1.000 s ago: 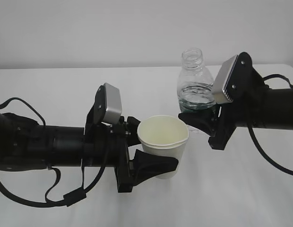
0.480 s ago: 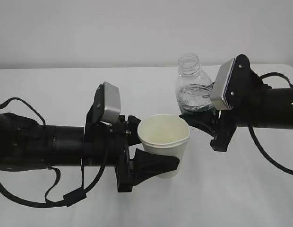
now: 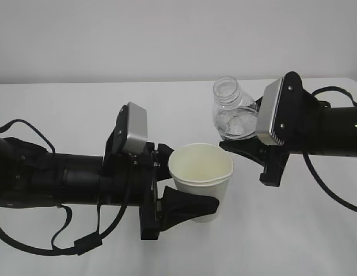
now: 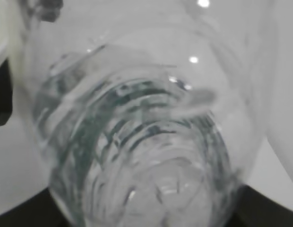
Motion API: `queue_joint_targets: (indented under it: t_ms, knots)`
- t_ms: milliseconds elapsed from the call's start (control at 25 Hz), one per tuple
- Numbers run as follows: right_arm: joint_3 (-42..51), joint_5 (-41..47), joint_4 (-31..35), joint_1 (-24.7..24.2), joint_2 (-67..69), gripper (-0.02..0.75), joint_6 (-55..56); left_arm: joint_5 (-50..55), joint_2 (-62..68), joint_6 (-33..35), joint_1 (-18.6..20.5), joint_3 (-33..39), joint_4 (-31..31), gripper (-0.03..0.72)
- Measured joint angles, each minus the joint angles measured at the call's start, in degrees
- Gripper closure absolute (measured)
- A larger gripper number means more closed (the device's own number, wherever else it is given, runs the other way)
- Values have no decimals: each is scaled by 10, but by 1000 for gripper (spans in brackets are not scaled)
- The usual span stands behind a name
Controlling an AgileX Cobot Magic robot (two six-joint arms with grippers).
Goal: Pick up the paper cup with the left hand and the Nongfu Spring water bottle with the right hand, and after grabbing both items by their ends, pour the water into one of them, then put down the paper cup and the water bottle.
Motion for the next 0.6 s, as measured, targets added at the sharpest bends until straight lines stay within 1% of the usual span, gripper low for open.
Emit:
queue_joint_targets:
  t_ms: [240,600]
  knots:
    - [0,1,3,0,0,316,-44,-16,0,0,0,0,0,167]
    - [0,1,6,0,0,316,-81,-17,0,0,0,0,1,167]
